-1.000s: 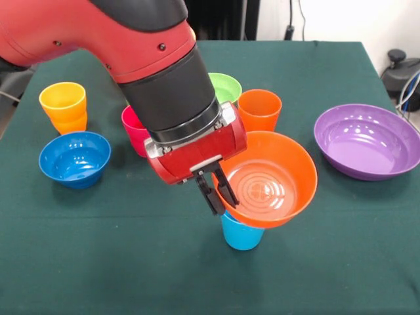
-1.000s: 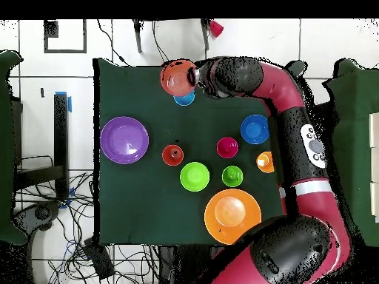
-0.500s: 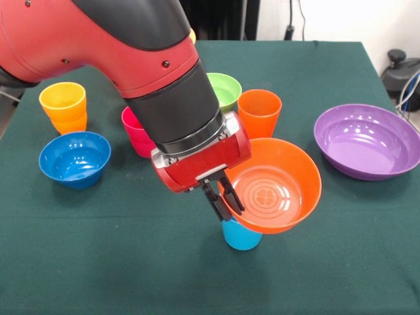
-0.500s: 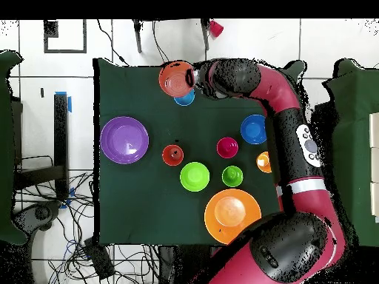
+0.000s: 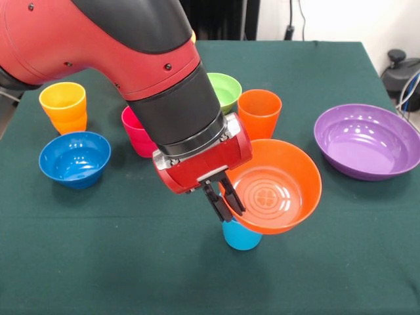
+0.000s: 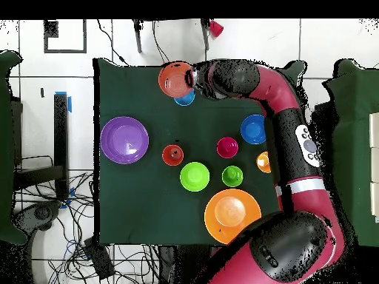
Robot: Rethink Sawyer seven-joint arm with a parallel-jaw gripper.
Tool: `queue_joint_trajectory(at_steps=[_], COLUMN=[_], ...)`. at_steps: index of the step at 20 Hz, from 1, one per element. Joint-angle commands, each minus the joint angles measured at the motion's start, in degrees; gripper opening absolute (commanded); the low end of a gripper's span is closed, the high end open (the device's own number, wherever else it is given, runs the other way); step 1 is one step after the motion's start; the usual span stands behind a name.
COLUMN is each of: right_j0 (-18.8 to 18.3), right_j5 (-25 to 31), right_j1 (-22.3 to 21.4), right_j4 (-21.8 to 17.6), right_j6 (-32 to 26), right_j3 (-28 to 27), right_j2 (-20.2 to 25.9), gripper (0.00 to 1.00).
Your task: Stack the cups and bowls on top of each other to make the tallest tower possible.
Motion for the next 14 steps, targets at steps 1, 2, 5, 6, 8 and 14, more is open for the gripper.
queue_joint_trajectory(at_steps=[1, 2, 5, 6, 8, 14], right_j0=[1.73, 1.93, 2.39, 2.3, 2.4, 2.37], right_j5=[0.77, 1.69, 5.18, 5.34, 6.06, 6.39], right_j1=[-1.73, -1.93, -2.43, -2.42, -2.31, -1.15], right_j4=[-3.96, -4.14, -4.37, -4.23, -4.25, -4.3], right_j6=[-12.26, -12.31, -12.39, -12.39, -12.6, -14.32], right_j3=[-0.42, -0.69, -1.47, -1.34, -1.83, -3.66], right_j2=[-1.45, -1.82, -3.07, -3.03, -3.17, -2.55], gripper=[0.0, 0.0, 0.0, 0.0, 0.0, 0.0])
